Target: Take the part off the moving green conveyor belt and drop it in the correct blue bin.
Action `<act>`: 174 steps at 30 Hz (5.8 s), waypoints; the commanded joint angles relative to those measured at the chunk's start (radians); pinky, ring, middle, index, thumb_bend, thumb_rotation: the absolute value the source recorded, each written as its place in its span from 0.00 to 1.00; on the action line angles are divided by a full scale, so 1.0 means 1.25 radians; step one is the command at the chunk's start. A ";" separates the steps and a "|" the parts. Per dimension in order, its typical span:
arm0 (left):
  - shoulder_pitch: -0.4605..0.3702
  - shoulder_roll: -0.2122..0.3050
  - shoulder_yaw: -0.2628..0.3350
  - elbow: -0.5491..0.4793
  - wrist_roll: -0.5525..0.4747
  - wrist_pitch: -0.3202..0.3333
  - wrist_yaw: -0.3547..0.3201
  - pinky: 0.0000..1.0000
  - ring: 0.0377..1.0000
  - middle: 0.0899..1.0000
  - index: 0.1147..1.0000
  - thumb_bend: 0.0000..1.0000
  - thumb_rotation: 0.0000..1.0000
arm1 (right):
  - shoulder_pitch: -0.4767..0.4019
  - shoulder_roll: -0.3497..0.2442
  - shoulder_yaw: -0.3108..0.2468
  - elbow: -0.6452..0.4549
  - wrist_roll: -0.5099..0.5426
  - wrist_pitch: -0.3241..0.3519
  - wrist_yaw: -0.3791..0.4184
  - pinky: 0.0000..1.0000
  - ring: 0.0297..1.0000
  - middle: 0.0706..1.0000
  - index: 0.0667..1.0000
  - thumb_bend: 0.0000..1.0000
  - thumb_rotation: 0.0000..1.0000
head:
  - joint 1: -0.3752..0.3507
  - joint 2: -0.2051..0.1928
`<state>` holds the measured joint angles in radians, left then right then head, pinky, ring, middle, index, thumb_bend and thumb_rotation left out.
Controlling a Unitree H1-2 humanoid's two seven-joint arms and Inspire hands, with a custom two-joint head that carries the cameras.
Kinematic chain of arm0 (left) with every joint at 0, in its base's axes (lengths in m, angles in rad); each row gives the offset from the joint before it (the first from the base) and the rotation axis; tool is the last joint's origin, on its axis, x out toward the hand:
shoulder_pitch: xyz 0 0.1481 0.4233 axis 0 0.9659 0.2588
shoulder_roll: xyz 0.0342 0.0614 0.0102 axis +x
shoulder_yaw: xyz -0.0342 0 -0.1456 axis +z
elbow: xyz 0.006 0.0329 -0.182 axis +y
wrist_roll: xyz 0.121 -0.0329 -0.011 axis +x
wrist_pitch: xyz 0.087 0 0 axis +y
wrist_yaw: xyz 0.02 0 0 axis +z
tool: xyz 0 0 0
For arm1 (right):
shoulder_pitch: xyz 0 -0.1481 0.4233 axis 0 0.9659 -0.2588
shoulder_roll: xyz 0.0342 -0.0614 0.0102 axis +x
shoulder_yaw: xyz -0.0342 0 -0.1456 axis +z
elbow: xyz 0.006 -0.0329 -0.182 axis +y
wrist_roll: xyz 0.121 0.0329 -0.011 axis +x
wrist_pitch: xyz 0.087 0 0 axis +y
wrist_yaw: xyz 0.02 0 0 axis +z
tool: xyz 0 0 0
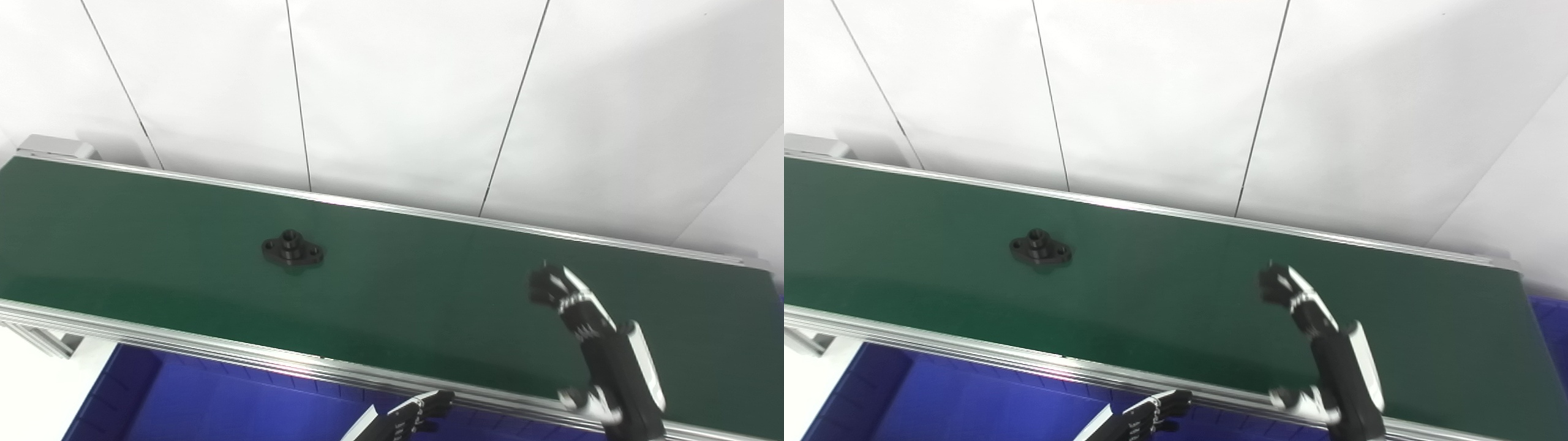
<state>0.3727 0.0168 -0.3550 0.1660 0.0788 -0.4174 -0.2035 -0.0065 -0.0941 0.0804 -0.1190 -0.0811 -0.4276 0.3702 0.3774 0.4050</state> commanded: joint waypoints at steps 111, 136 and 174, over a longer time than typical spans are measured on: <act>-0.019 -0.086 -0.049 0.013 0.076 -0.030 0.067 0.86 0.90 0.89 0.86 0.91 0.88 | -0.631 0.147 0.498 0.912 -0.705 0.246 -0.581 0.63 0.62 0.67 0.81 0.85 0.43 | 0.108 0.011; -0.001 -0.077 -0.052 -0.025 0.070 0.003 0.059 0.88 0.91 0.90 0.86 0.94 0.88 | -0.631 0.127 0.477 0.907 -0.620 0.321 -0.466 0.22 0.26 0.43 0.68 0.56 0.00 | 0.099 0.022; 0.017 -0.050 -0.045 -0.060 0.066 0.011 0.052 0.86 0.89 0.90 0.87 0.93 0.87 | -0.437 -0.017 0.319 0.078 -0.516 0.433 -0.068 0.23 0.28 0.35 0.48 0.52 0.00 | 0.025 0.049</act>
<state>0.3819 -0.0166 -0.3785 0.1231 0.1658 -0.3882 -0.1342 -0.5341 -0.1161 0.4983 0.0328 -0.7444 0.1037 0.2828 0.4158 0.4633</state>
